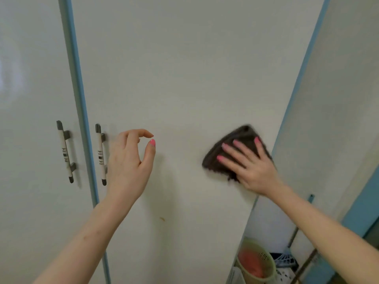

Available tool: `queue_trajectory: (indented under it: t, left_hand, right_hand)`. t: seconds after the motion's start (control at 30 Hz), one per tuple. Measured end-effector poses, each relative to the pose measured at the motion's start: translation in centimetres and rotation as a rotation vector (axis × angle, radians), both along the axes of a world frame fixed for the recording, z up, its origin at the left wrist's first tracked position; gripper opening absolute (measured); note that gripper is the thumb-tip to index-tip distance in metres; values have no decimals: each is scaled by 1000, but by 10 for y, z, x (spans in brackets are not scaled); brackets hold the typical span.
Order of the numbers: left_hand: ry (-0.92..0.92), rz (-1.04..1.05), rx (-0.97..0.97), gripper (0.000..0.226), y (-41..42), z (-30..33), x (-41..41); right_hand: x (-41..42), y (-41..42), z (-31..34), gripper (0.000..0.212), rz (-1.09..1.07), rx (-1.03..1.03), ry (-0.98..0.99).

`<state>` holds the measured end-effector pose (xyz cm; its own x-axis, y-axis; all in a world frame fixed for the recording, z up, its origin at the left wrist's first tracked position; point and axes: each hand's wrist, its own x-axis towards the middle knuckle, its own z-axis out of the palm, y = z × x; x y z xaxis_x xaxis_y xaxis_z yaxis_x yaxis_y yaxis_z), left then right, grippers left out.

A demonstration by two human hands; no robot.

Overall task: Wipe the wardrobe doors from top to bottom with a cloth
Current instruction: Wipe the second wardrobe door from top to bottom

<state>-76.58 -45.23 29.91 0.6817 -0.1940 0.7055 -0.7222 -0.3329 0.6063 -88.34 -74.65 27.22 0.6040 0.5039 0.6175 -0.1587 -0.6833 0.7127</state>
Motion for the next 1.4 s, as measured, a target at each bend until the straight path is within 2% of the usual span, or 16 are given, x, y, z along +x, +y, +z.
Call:
queue_trajectory:
  t: [0.13, 0.23, 0.3, 0.43, 0.5, 0.57, 0.67, 0.8, 0.9, 0.97, 1.1, 1.2, 1.3, 1.4]
  left_hand:
    - [-25, -33, -31, 20, -5, 1, -4]
    - [-16, -53, -62, 24, -5, -3, -5]
    - [-1, -49, -66, 25, -2, -11, -7]
    - [35, -2, -32, 17, 11, -30, -6]
    - [52, 25, -12, 17, 18, -36, -3]
    - [75, 38, -7, 18, 23, -38, 1]
    - [104, 42, -10, 18, 26, -39, 3]
    - [146, 19, -26, 17, 26, -46, 3]
    - [161, 14, -35, 17, 33, -59, 7]
    - [187, 23, -20, 16, 40, -68, 10]
    - [205, 40, 25, 16, 53, -83, 12]
    - [201, 36, 50, 16, 62, -88, 13]
    - [232, 23, 52, 15, 69, -92, 17]
    - [247, 32, 40, 14, 73, -92, 28]
  right_hand:
    - [6, 3, 78, 63, 42, 235, -242]
    - [20, 22, 65, 55, 47, 373, -334]
    - [28, 34, 21, 54, 41, 334, -232]
    - [27, 43, -85, 53, -15, -8, 230]
    - [28, 46, -101, 56, -67, -119, 343]
    - [34, 52, -86, 57, -64, -139, 357]
    - [46, 72, -30, 62, 8, -50, 249]
    - [73, 105, 48, 65, 25, 182, -93]
    - [96, 128, 44, 59, 53, 316, -180]
    - [106, 132, 2, 59, 79, 250, -71]
    - [105, 127, -111, 57, 64, -60, 367]
    - [98, 123, -154, 54, -19, -294, 572]
    - [98, 115, -148, 51, 39, -342, 551]
    - [105, 119, -108, 48, 107, -205, 332]
